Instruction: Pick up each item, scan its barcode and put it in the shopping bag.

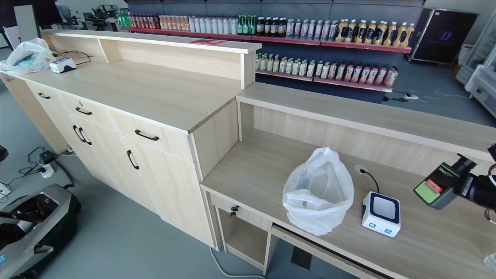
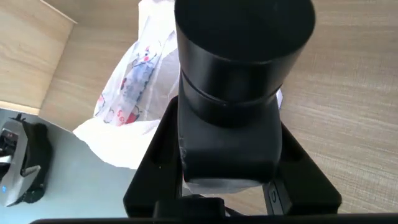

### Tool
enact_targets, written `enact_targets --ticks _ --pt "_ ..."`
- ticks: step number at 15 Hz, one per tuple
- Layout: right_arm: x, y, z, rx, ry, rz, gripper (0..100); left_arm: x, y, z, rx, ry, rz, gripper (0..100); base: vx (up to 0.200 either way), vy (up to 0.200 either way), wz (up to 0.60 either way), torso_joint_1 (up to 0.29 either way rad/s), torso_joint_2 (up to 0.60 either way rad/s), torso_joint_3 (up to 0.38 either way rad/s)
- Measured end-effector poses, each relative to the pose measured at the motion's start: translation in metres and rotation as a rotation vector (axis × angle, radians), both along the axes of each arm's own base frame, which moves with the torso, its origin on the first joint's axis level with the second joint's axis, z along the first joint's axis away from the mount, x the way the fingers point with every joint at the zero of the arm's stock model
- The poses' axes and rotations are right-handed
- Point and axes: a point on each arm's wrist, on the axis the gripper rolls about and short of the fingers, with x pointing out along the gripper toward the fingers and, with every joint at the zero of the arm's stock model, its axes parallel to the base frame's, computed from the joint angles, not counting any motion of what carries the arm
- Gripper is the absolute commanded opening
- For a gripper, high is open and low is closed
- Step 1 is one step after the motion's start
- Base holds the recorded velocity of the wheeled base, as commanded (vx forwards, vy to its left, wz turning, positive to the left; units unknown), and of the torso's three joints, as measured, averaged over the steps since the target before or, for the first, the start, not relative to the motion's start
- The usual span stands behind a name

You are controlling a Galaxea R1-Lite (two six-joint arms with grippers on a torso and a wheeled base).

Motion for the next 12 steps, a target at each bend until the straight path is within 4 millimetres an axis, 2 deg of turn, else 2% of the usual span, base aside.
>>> enact_targets --ticks 2,4,12 --pt "0.002 -0.001 -0.010 0.005 0.019 0.002 0 0.000 0.000 0.000 0.000 0.000 0.000 100 0.000 0.000 0.00 0.000 0.00 0.000" --pt "0.008 -0.004 -0.011 -0.013 -0.055 0.033 0 0.000 0.000 0.000 0.000 0.000 -0.001 100 0.000 0.000 0.00 0.000 0.00 0.000" --pt "0.023 -0.014 -0.048 -0.014 -0.049 0.080 0 0.000 0.000 0.000 0.000 0.000 0.000 100 0.000 0.000 0.00 0.000 0.00 0.000"
